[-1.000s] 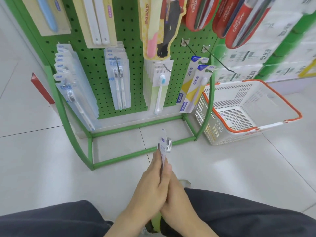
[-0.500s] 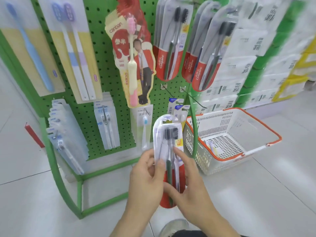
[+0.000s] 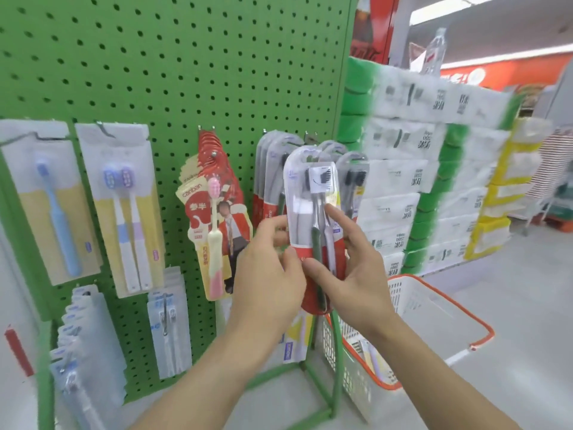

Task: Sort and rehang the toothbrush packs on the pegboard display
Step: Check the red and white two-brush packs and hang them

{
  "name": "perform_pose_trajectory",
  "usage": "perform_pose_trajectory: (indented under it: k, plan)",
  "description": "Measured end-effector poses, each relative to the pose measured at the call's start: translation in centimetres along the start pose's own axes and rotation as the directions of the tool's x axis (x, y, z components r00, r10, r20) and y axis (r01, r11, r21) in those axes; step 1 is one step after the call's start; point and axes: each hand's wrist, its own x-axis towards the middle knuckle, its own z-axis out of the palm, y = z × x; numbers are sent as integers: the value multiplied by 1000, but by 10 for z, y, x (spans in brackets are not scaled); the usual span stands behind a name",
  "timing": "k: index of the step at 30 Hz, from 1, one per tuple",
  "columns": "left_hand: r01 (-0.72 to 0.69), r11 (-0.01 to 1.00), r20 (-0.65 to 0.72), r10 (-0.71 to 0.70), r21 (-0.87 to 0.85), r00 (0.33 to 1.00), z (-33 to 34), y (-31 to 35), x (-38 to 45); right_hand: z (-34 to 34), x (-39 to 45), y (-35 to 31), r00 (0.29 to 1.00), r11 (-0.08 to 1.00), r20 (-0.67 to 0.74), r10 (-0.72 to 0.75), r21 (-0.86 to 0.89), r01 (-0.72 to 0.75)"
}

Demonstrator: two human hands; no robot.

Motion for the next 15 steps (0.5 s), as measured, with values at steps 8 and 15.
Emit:
perform_pose_trajectory:
  k: [8, 15]
  plan:
    - [-42, 996, -23, 44, 81, 999, 1, 18, 32, 4, 42, 1, 999, 998, 9, 38, 47, -39]
    - [-73, 980, 108, 54, 183, 993, 0, 34, 51, -1, 42, 3, 991, 976, 28, 133, 169, -136]
